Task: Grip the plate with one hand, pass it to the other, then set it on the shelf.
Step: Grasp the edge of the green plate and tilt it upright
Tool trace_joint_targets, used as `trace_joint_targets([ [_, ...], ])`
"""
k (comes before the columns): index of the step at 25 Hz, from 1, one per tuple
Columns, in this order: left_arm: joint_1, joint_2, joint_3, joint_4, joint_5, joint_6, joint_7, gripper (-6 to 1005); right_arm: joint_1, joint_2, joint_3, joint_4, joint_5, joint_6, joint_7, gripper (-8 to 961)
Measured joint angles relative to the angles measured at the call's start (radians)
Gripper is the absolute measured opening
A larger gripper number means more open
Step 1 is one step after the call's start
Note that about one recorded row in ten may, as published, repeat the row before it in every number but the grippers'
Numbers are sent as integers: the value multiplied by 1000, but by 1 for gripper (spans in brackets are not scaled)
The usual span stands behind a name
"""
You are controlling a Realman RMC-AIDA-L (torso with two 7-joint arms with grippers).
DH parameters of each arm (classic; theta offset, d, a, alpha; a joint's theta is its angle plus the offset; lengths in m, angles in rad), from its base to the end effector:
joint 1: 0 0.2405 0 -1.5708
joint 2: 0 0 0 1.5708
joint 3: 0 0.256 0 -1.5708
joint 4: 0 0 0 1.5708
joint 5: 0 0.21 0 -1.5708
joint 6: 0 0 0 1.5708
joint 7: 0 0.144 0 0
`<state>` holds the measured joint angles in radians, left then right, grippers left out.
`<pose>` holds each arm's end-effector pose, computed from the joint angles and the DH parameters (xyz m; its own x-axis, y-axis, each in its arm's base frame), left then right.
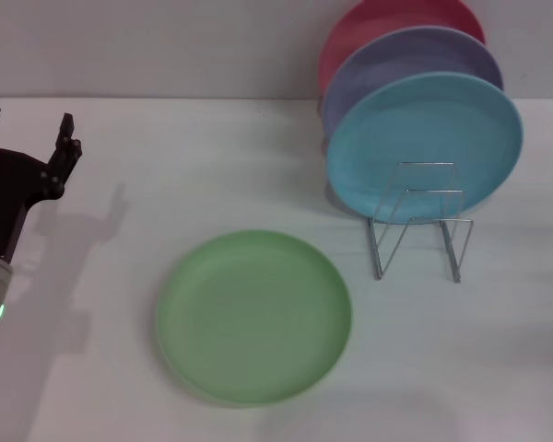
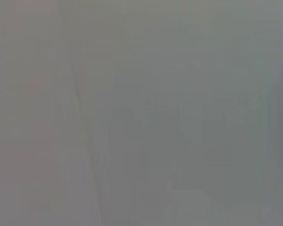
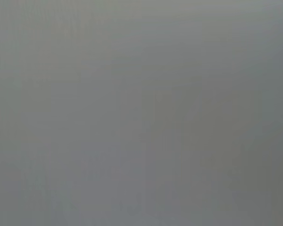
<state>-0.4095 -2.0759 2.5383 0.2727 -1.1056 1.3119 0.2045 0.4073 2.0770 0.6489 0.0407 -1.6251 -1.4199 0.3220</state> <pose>-0.2985 0.3196 -0.0198 0.8221 -0.2201 0.5251 0.5119 -0.1181 -0.8509 0.3744 0.2962 0.0675 0.5442 0.3241 -0.7738 -0.8381 0.2512 -0.4842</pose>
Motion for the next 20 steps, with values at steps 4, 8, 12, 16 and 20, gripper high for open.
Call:
trace_joint_targets([
  [4,6,0,-1,34,-3,3,103,834,1,0,1,-1,2,1,0,725],
  [8,3,0,-2,35,-5,-2,107,833,1,0,2,-1,2,1,-1,725],
  [12,1,0,-52,42,-5,-20,112,833,1,0,0,-1,2,1,-1,726],
  [16,11,3,-281,208,-7,-217,300,833,-1,0,4,0,4,1,-1,726],
  [20,50,6,-476,410,-8,-467,484,833,-3,0,6,-1,5,-1,-1,726],
])
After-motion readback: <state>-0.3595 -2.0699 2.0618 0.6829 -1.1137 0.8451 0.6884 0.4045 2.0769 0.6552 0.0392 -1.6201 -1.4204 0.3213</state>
